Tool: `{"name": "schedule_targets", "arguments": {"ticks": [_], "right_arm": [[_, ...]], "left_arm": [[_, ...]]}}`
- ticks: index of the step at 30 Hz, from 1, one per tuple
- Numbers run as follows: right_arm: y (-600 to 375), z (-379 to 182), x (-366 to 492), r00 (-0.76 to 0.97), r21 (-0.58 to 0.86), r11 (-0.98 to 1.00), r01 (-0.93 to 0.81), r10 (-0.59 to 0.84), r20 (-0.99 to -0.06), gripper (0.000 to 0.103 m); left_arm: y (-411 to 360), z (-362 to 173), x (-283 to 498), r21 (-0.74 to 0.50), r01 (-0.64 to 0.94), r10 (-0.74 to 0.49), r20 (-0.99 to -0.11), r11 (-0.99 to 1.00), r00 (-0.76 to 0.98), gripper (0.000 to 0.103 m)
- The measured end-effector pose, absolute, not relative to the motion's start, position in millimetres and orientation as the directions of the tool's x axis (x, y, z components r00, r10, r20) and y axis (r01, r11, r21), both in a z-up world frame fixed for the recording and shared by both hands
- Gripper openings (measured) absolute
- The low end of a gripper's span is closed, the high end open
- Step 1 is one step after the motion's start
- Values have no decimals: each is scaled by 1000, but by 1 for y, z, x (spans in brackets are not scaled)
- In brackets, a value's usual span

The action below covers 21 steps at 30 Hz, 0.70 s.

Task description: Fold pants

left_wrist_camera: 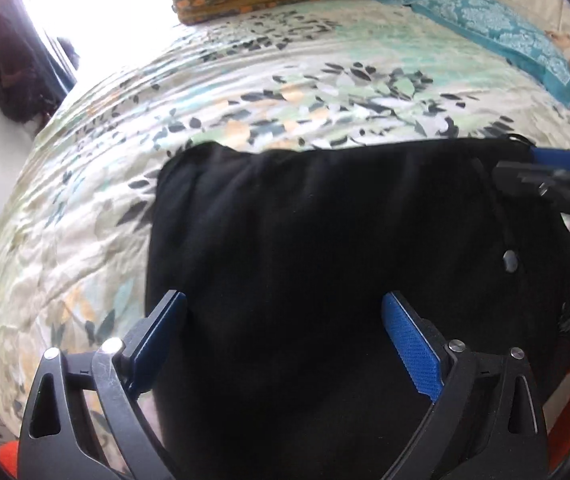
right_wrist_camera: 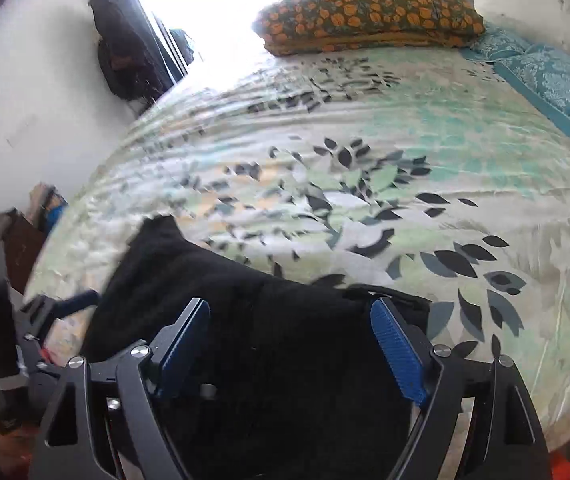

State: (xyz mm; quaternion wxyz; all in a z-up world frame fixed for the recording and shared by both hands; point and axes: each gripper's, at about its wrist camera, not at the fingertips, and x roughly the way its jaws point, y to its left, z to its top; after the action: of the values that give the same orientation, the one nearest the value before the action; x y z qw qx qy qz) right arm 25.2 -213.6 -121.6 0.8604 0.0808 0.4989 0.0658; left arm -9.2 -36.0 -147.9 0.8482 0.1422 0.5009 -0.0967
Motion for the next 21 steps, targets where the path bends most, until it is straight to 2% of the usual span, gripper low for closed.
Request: {"name": "schedule_targets", "arguments": {"ticks": [1, 4, 6, 7, 9, 13, 18, 21], "right_arm": [[-215, -143, 29, 427, 167, 986, -11, 156, -891, 82], [-225, -155, 21, 448, 184, 983, 3, 164, -879, 83], [-221, -155, 21, 438, 150, 989, -3, 136, -888, 88], [-221, -156, 21, 432, 140, 990, 2, 125, -893, 94], [-229, -161, 23, 417, 168, 985, 42, 135, -899, 96], [-236, -140, 7, 461, 180, 981, 73, 127, -878, 96], [-211, -96, -33, 539, 126, 992, -14, 113, -834, 96], [-188, -100, -56, 522, 94, 992, -83, 124, -844, 96]], "left_arm": [[-36, -152, -10, 148, 299, -16, -875, 943, 483, 102], [-36, -154, -12, 159, 283, -2, -869, 946, 494, 103], [-35, -154, -12, 162, 284, -1, -868, 945, 496, 103], [-36, -155, -11, 162, 286, -1, -869, 944, 496, 103], [-37, -152, -10, 159, 288, -5, -869, 945, 495, 103], [-39, -153, -7, 155, 288, -7, -871, 945, 492, 103], [-38, -153, -8, 157, 297, -8, -873, 942, 488, 103], [-38, -152, -10, 156, 302, -8, -878, 941, 479, 103]]}}
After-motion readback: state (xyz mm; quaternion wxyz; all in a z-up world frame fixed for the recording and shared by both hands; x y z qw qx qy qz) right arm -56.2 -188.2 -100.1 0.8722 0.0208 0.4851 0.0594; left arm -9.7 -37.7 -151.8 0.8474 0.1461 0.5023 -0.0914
